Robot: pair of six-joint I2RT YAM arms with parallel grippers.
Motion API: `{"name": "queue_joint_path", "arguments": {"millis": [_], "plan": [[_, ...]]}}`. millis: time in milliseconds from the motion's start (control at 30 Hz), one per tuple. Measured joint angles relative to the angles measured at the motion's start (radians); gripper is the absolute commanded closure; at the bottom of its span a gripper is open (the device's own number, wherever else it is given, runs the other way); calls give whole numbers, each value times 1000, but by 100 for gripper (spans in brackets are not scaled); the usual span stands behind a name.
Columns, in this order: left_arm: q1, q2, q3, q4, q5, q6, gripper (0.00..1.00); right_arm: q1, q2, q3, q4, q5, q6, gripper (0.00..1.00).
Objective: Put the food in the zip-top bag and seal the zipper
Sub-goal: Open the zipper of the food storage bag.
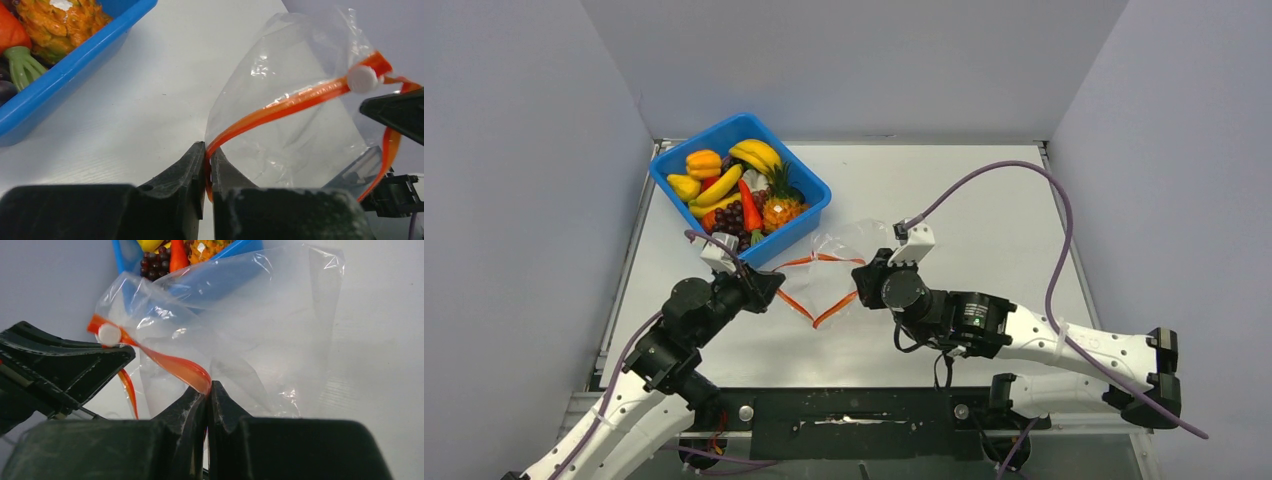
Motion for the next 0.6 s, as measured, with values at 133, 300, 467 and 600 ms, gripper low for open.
{"name": "queue_joint_path", "arguments": {"millis": [133,300,467,600], "plan": [[1,0,0,24,43,-36,65,0,29,-16,-2,-2,-5,100],[1,0,0,48,66,-63,47,0,40,-16,-5,5,-10,100],[1,15,24,22,50,-55,29,0,40,-16,-29,29,-24,100],[1,37,78,-13,2,-32,29,0,32,-16,-47,42,-34,100]]}}
